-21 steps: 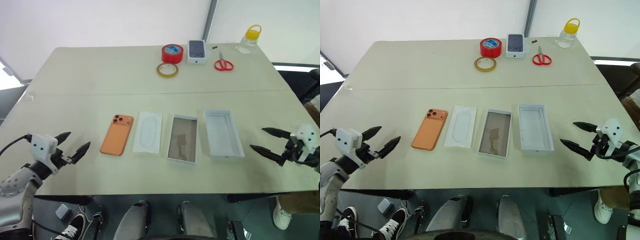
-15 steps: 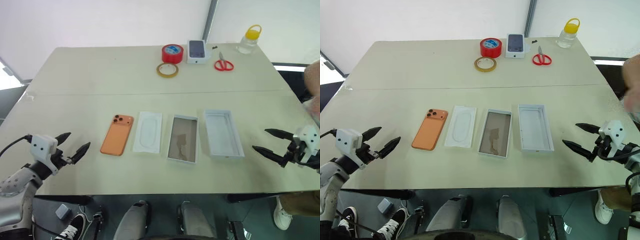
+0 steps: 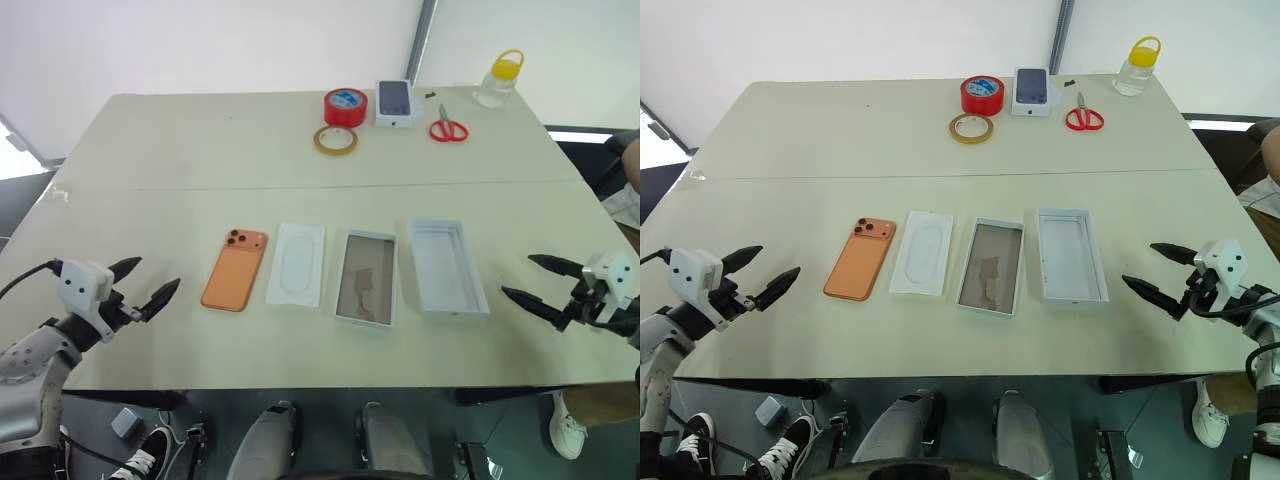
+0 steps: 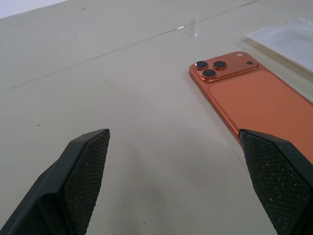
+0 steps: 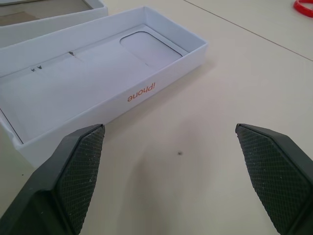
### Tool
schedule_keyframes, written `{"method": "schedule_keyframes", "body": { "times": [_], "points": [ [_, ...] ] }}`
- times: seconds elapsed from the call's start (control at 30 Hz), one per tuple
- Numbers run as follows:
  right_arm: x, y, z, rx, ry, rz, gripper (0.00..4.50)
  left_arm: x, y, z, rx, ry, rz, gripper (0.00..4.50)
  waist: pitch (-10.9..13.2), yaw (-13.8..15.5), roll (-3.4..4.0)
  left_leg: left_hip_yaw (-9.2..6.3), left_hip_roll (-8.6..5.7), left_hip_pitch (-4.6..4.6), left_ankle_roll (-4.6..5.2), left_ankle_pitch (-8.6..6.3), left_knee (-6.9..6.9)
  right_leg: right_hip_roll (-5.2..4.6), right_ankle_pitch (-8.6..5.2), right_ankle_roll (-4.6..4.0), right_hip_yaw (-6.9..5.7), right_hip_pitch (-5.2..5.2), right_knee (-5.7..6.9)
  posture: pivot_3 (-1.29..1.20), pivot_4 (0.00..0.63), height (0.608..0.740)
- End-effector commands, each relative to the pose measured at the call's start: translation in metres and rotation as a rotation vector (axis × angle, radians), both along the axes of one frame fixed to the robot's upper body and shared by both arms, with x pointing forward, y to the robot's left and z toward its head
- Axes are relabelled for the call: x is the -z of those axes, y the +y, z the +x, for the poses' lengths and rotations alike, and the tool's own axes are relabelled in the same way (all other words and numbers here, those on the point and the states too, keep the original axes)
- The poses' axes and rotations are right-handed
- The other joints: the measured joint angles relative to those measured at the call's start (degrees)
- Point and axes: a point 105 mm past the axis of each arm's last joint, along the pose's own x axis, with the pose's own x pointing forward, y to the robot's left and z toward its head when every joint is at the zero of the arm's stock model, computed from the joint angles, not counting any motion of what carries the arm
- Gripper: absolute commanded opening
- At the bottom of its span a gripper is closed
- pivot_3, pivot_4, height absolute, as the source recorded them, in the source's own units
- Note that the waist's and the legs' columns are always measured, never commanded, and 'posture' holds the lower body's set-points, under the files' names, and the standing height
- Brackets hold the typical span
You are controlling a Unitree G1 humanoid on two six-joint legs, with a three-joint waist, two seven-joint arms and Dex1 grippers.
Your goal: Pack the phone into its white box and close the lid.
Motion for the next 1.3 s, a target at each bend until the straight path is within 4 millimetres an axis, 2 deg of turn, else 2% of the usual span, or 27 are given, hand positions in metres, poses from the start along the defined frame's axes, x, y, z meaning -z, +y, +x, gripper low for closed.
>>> {"method": "schedule_keyframes", "body": {
  "times": [0.03,0.43,0.63,0.77,0.9,1.13,1.3],
  "points": [
    [-0.012,0.003,0.004,-0.014,-0.053,-0.007,4.47,-0.011,0.004,-0.001,-0.005,-0.042,0.031,4.42,0.0,0.0,0.00,0.00,0.00,0.00,0.00,0.00,0.00,0.00,0.00,0.00,0.00,0.00,0.00,0.00,0.150,0.740],
    [-0.015,0.007,0.010,-0.015,-0.067,-0.004,4.47,-0.011,-0.002,0.003,0.016,-0.042,0.045,4.42,0.0,0.0,0.00,0.00,0.00,0.00,0.00,0.00,0.00,0.00,0.00,0.00,0.00,0.00,0.00,0.00,0.150,0.740],
    [-0.024,0.017,0.017,-0.054,-0.080,0.023,4.47,-0.017,-0.013,0.011,0.017,-0.035,0.001,4.42,0.0,0.0,0.00,0.00,0.00,0.00,0.00,0.00,0.00,0.00,0.00,0.00,0.00,0.00,0.00,0.00,0.150,0.740],
    [-0.034,0.033,0.027,-0.104,-0.111,0.008,4.47,-0.026,-0.024,0.020,0.026,-0.024,-0.035,4.42,0.0,-0.1,0.00,0.00,0.00,0.00,0.00,0.00,0.01,0.00,0.01,0.01,0.00,0.00,0.01,0.00,0.150,0.740],
    [-0.047,0.059,0.036,-0.178,-0.149,-0.001,4.47,-0.026,-0.039,0.025,0.047,0.044,-0.061,4.42,0.0,-0.1,0.02,0.00,0.00,0.00,0.00,0.00,0.01,0.02,0.01,0.02,0.00,-0.02,0.04,0.00,0.150,0.740],
    [-0.060,0.109,0.046,-0.302,-0.211,-0.061,4.47,-0.022,-0.085,0.032,0.138,0.164,-0.131,4.42,0.0,0.1,0.01,-0.02,-0.01,-0.01,-0.01,0.00,0.03,0.02,0.02,0.03,-0.01,-0.02,0.03,0.00,0.150,0.740],
    [-0.065,0.141,0.044,-0.391,-0.235,-0.051,4.47,-0.021,-0.117,0.042,0.177,0.265,-0.234,4.42,0.0,0.1,-0.02,-0.02,-0.03,-0.03,-0.01,0.01,0.07,0.02,0.02,0.04,-0.02,-0.02,0.04,0.00,0.150,0.740]
  ]
}}
